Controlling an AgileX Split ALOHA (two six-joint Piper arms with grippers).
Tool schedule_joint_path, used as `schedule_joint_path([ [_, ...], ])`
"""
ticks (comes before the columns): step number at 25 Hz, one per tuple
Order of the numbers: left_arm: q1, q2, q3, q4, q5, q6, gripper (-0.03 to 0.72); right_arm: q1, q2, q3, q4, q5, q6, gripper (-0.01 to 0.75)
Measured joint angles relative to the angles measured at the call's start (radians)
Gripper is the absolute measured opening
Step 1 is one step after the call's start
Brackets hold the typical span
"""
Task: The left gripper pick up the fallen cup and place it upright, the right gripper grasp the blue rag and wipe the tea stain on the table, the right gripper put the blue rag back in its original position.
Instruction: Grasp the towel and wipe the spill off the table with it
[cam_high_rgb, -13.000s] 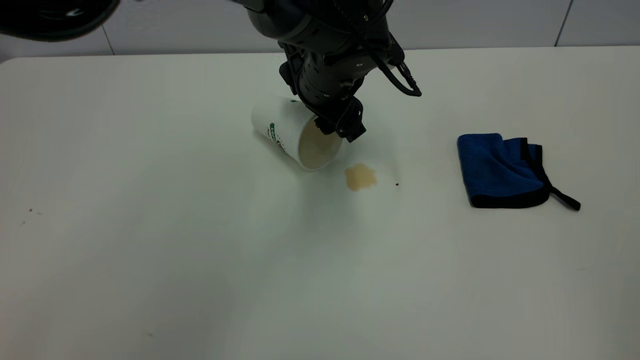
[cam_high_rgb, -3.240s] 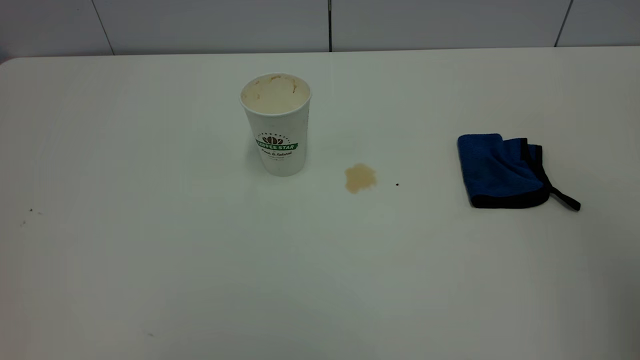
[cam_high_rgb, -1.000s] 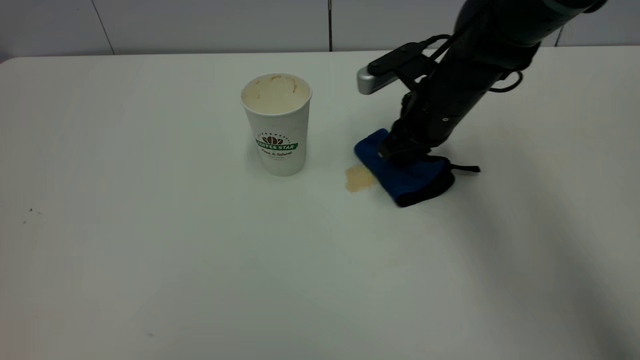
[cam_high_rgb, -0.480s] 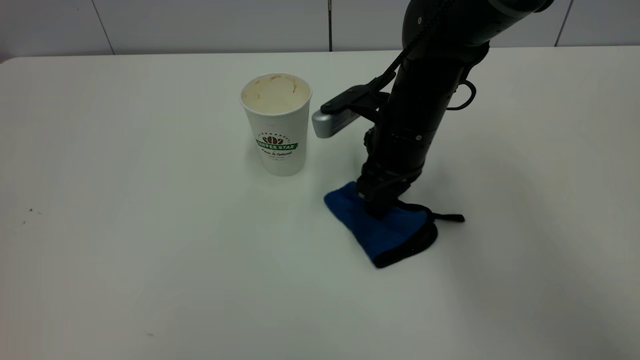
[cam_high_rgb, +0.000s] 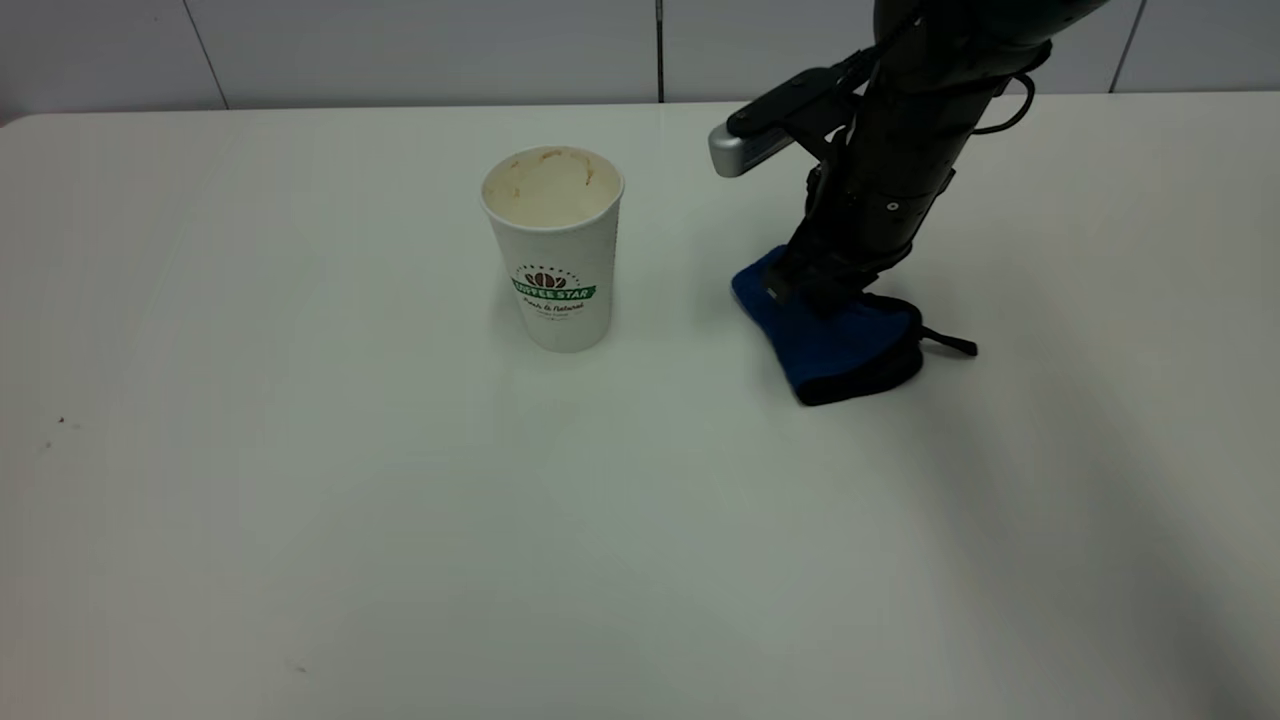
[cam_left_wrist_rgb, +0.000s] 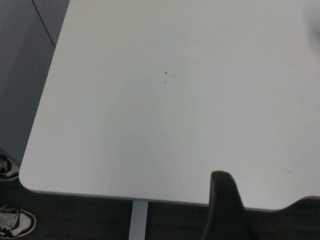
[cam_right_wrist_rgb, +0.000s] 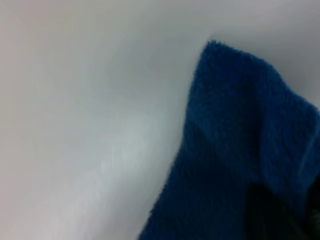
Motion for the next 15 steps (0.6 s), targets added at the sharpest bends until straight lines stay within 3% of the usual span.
schedule_joint_path([
  [4, 0.000, 0.000, 0.000, 0.000, 0.000, 0.000, 0.487, 0.058, 0.000, 0.000, 0.069, 0.008, -0.002, 0.078],
  [9, 0.000, 0.000, 0.000, 0.000, 0.000, 0.000, 0.487, 0.121, 0.000, 0.000, 0.188, 0.239, -0.142, 0.078],
  [12, 0.000, 0.000, 0.000, 0.000, 0.000, 0.000, 0.487, 0.078, 0.000, 0.000, 0.212, 0.360, -0.187, 0.078],
  [15, 0.000, 0.000, 0.000, 0.000, 0.000, 0.000, 0.487, -0.030, 0.000, 0.000, 0.213, 0.368, -0.189, 0.078],
])
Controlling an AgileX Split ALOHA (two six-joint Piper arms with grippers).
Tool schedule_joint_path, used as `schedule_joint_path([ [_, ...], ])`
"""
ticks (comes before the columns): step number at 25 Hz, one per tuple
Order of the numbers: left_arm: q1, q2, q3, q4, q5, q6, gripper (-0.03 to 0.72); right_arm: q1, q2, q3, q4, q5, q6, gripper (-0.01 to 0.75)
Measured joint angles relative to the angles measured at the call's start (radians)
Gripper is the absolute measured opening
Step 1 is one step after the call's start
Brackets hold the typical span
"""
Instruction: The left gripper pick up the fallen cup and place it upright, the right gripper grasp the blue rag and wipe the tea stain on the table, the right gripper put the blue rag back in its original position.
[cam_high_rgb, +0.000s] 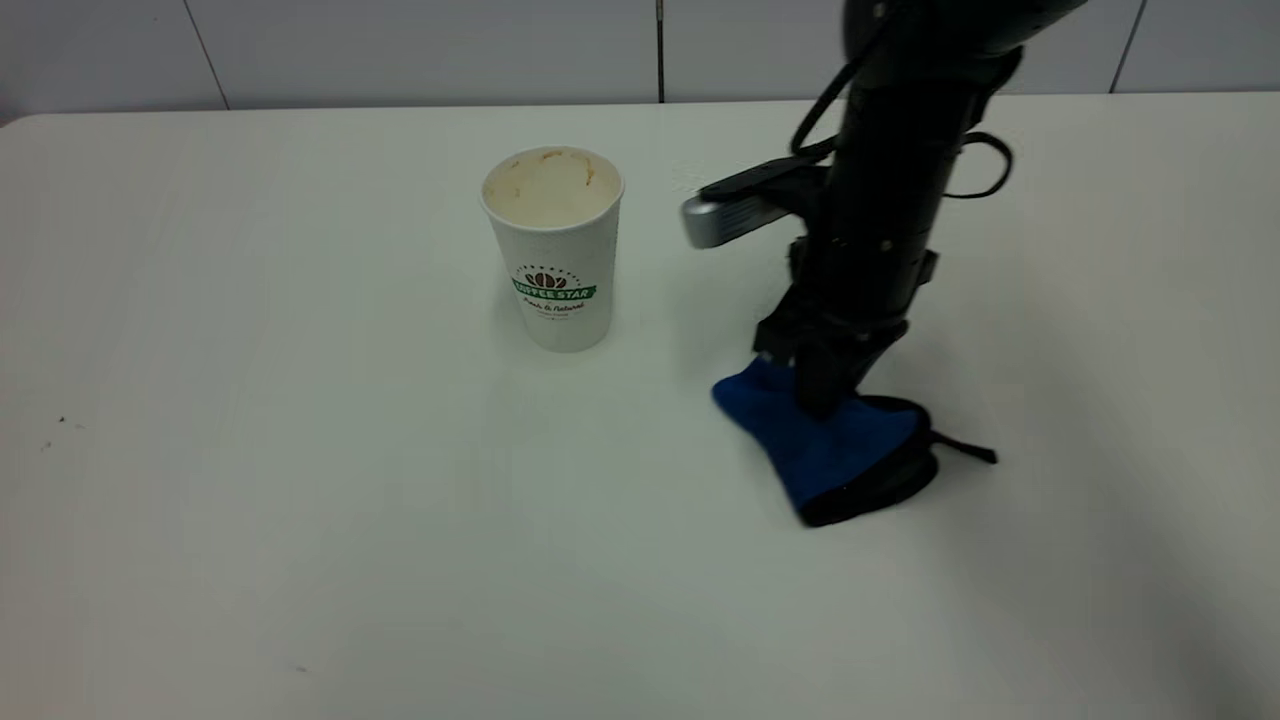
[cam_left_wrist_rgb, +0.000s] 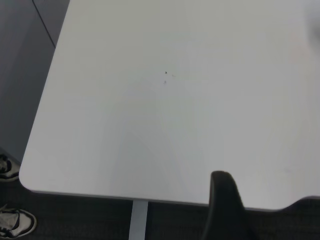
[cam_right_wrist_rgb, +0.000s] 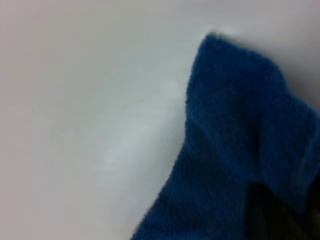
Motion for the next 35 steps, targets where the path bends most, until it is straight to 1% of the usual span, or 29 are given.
schedule_joint_path([
  [5, 0.000, 0.000, 0.000, 0.000, 0.000, 0.000, 0.487, -0.208, 0.000, 0.000, -0.035, -0.120, 0.058, 0.078],
  [7, 0.000, 0.000, 0.000, 0.000, 0.000, 0.000, 0.487, -0.266, 0.000, 0.000, -0.046, -0.163, 0.094, 0.079],
  [9, 0.000, 0.000, 0.000, 0.000, 0.000, 0.000, 0.487, -0.301, 0.000, 0.000, -0.053, -0.202, 0.128, 0.089],
  [12, 0.000, 0.000, 0.000, 0.000, 0.000, 0.000, 0.487, -0.306, 0.000, 0.000, -0.050, -0.216, 0.142, 0.139],
  [13, 0.000, 0.000, 0.000, 0.000, 0.000, 0.000, 0.487, -0.304, 0.000, 0.000, -0.034, -0.217, 0.142, 0.173],
  [15, 0.000, 0.000, 0.000, 0.000, 0.000, 0.000, 0.487, -0.298, -0.002, 0.000, 0.004, -0.216, 0.142, 0.268],
  [17, 0.000, 0.000, 0.000, 0.000, 0.000, 0.000, 0.487, -0.296, -0.016, 0.001, 0.035, -0.192, 0.142, 0.397],
  [18, 0.000, 0.000, 0.000, 0.000, 0.000, 0.000, 0.487, -0.295, -0.034, 0.003, 0.044, -0.166, 0.142, 0.461],
  [20, 0.000, 0.000, 0.000, 0.000, 0.000, 0.000, 0.487, -0.295, -0.088, 0.008, 0.046, -0.091, 0.142, 0.562],
  [22, 0.000, 0.000, 0.000, 0.000, 0.000, 0.000, 0.487, -0.294, -0.175, 0.008, 0.046, -0.015, 0.142, 0.628],
  [25, 0.000, 0.000, 0.000, 0.000, 0.000, 0.000, 0.487, -0.282, -0.338, 0.023, 0.040, 0.077, 0.143, 0.643],
  [28, 0.000, 0.000, 0.000, 0.000, 0.000, 0.000, 0.487, -0.264, -0.535, 0.102, 0.038, 0.125, 0.150, 0.610],
  [32, 0.000, 0.000, 0.000, 0.000, 0.000, 0.000, 0.487, -0.261, -0.832, 0.314, 0.010, 0.162, 0.201, 0.554],
  [35, 0.000, 0.000, 0.000, 0.000, 0.000, 0.000, 0.487, -0.261, -1.065, 0.531, -0.033, 0.176, 0.240, 0.545],
])
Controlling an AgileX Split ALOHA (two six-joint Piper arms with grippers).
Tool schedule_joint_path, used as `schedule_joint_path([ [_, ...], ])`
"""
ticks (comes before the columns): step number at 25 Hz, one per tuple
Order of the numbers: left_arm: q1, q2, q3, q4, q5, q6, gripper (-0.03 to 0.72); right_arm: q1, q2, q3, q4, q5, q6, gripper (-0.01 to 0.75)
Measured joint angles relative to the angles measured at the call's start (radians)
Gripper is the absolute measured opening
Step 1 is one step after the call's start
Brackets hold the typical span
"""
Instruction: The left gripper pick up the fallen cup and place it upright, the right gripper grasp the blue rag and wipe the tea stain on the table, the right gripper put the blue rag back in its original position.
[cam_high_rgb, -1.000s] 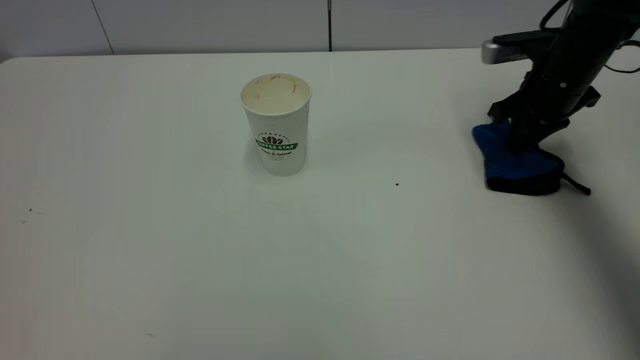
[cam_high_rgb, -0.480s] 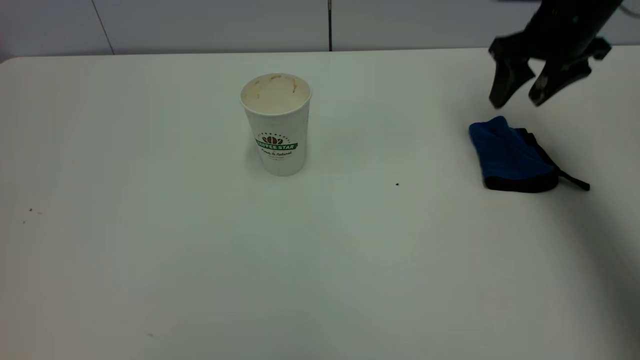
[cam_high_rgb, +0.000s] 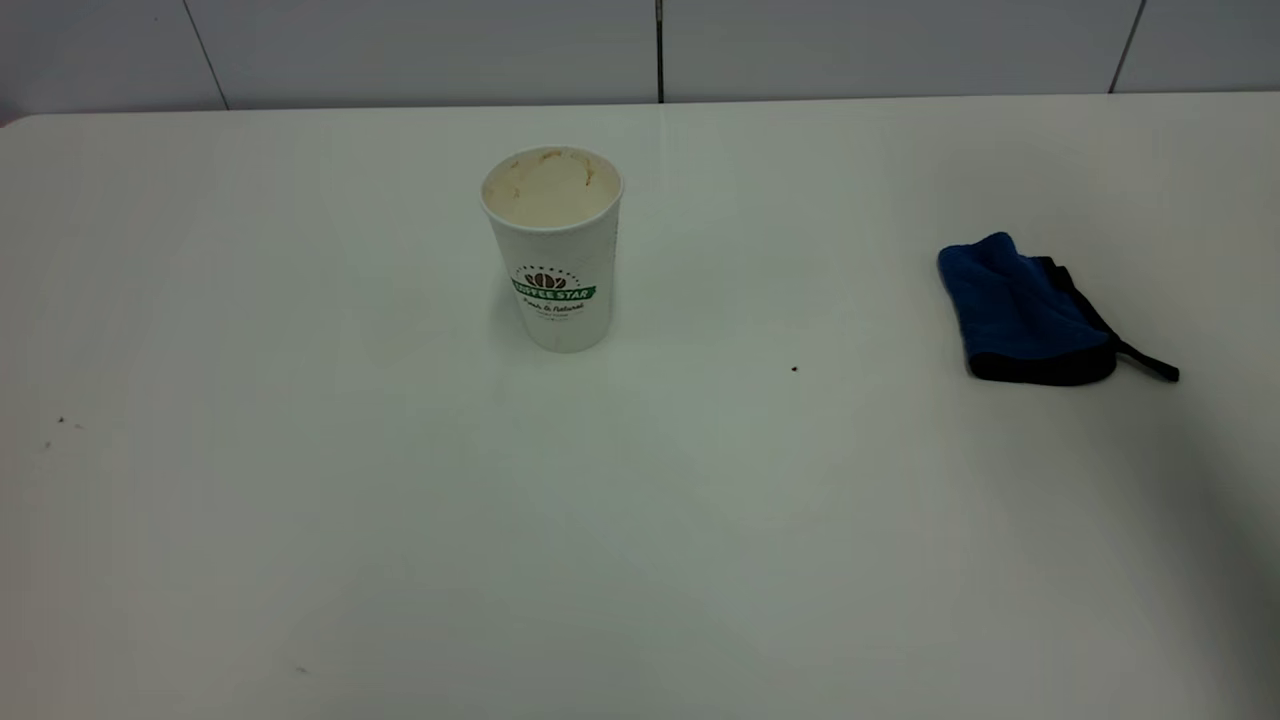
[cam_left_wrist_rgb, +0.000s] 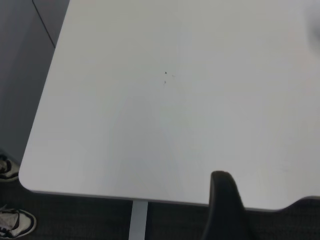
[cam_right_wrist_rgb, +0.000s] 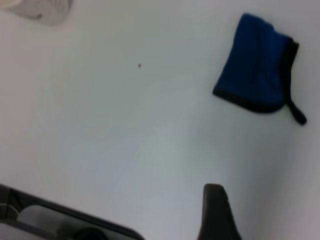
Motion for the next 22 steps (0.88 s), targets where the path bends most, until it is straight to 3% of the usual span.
schedule_joint_path([
  [5, 0.000, 0.000, 0.000, 0.000, 0.000, 0.000, 0.487, -0.003, -0.355, 0.300, -0.067, 0.061, 0.090, 0.543],
  [10, 0.000, 0.000, 0.000, 0.000, 0.000, 0.000, 0.487, -0.003, -0.608, 0.502, -0.093, 0.126, 0.167, 0.543],
  [15, 0.000, 0.000, 0.000, 0.000, 0.000, 0.000, 0.487, -0.003, -0.870, 0.628, -0.115, 0.176, 0.197, 0.543],
  [22, 0.000, 0.000, 0.000, 0.000, 0.000, 0.000, 0.487, -0.004, -1.076, 0.645, -0.143, 0.198, 0.242, 0.540],
])
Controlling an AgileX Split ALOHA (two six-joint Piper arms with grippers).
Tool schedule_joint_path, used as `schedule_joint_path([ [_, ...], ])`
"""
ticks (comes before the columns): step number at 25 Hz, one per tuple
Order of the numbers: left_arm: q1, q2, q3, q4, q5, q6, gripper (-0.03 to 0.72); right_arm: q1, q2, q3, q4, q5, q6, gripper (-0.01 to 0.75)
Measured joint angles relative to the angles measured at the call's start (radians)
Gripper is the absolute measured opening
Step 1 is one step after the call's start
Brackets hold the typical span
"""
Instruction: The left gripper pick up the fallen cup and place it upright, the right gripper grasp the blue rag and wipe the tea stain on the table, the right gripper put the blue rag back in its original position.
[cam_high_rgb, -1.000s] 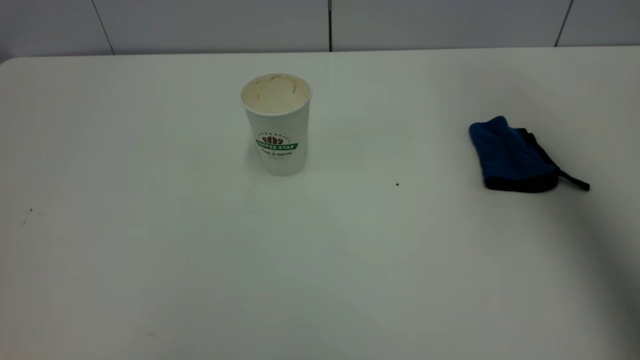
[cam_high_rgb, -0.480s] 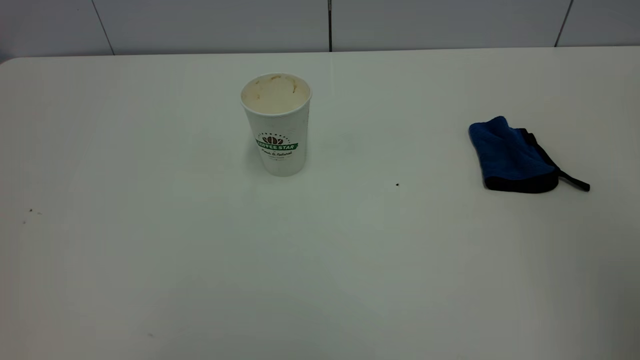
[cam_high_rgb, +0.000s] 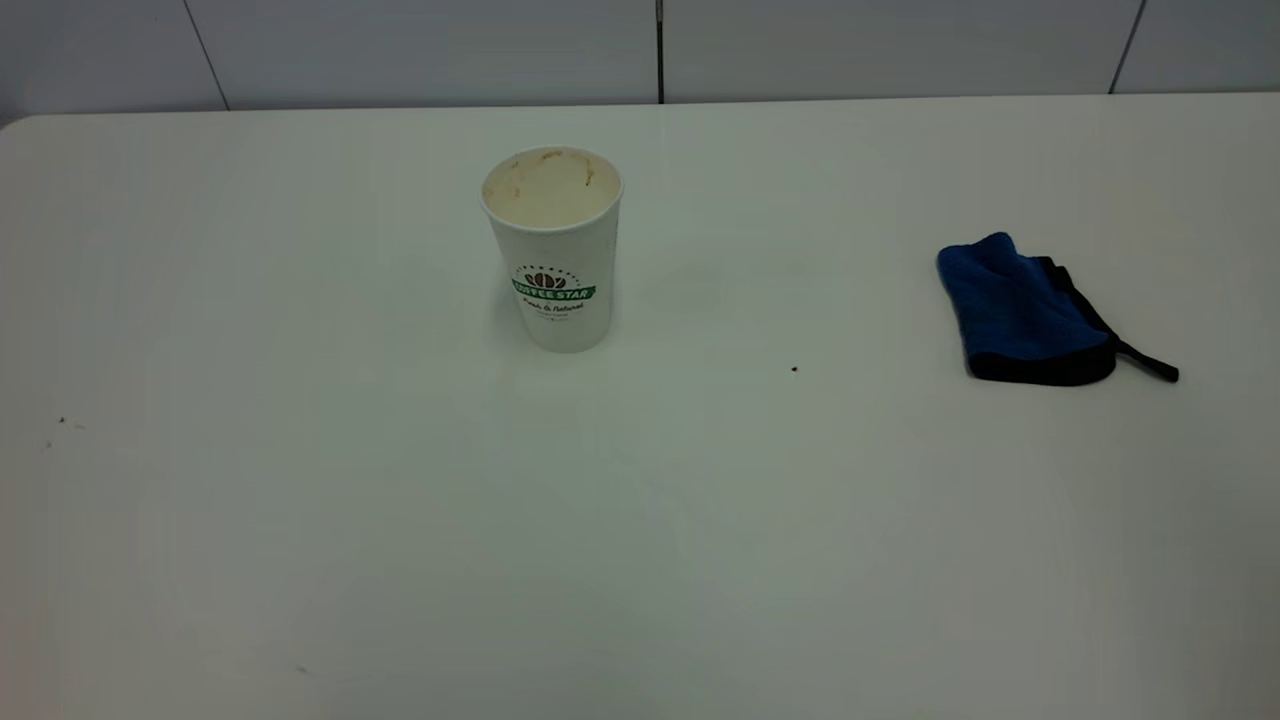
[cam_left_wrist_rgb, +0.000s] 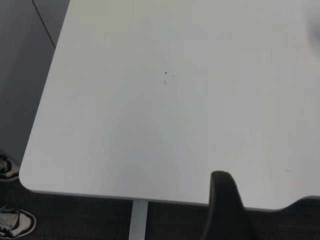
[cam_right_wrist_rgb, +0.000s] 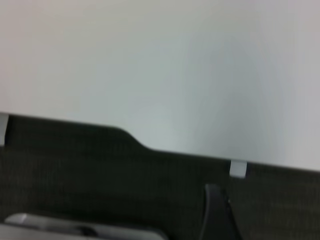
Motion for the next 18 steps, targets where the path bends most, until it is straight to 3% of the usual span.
schedule_joint_path([
  [18, 0.000, 0.000, 0.000, 0.000, 0.000, 0.000, 0.487, 0.000, -0.387, 0.000, 0.000, 0.025, 0.001, 0.540],
])
